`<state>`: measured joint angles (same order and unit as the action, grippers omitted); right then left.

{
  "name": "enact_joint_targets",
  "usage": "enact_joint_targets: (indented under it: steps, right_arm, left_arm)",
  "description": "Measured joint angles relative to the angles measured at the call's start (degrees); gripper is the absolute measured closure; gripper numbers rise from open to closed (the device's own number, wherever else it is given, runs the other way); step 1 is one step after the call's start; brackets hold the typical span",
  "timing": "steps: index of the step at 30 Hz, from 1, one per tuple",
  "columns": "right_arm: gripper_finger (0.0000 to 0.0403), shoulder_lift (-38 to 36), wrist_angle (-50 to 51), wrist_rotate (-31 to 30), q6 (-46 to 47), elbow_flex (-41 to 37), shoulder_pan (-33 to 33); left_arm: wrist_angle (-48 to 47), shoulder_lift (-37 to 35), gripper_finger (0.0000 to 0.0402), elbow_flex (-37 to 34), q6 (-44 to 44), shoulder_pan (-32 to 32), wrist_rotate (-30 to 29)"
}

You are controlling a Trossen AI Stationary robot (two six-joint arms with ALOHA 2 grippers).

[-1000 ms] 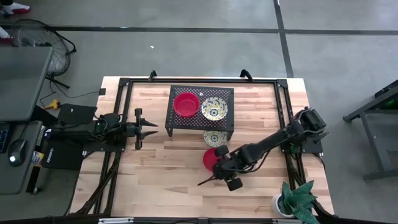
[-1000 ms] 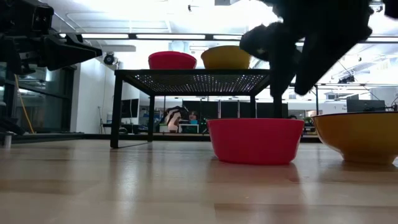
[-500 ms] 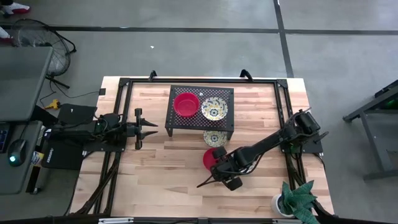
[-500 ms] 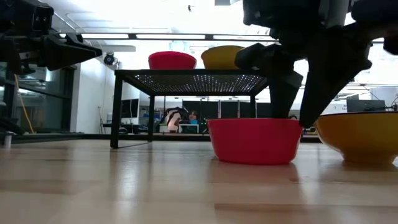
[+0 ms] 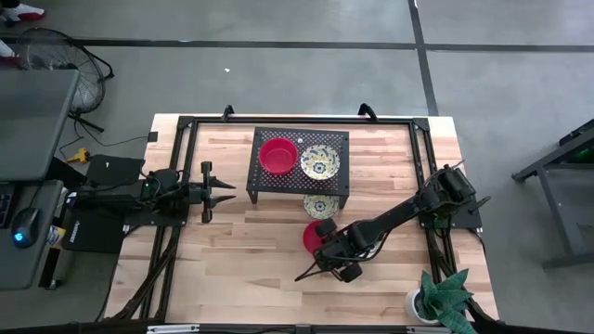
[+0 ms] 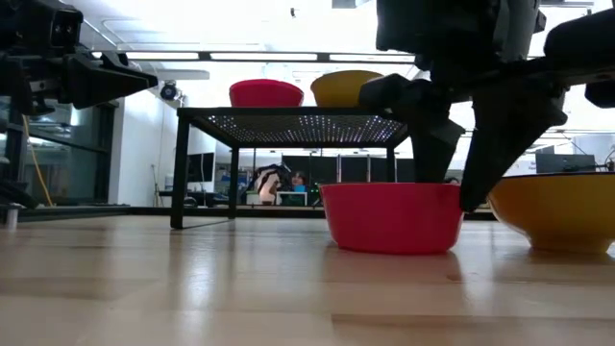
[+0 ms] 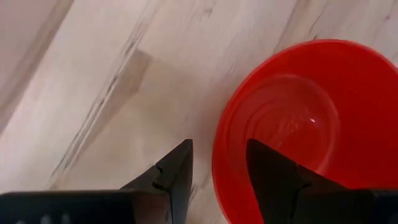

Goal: Pick & Place Mini bowls
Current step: Stack the red bowl on the red bowls on the shelf

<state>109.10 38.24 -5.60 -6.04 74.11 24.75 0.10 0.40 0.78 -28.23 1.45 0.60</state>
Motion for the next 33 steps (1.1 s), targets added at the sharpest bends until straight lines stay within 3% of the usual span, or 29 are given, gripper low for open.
enact_joint_targets:
  steps: [8, 19, 26, 33]
  right_arm:
    - [0.0282, 0.1, 0.6, 0.1, 0.0, 0.0, 0.0]
    - [0.0395, 0.9, 1.1, 1.5, 2.6, 0.1, 0.0]
    - [0.04, 0.9, 1.6, 1.3, 6.0, 2.2, 0.4]
    - [0.0401, 0.9, 8.8, 0.5, 6.0, 11.7, 1.6]
  left_arm:
    - [0.0, 0.0, 0.0289, 0.0, 0.0, 0.0, -0.1]
    - [0.0, 0.0, 0.0289, 0.0, 0.0, 0.0, -0.1]
    - [0.0, 0.0, 0.0289, 0.0, 0.0, 0.0, -0.1]
    - [0.0, 0.0, 0.0289, 0.0, 0.0, 0.0, 0.0]
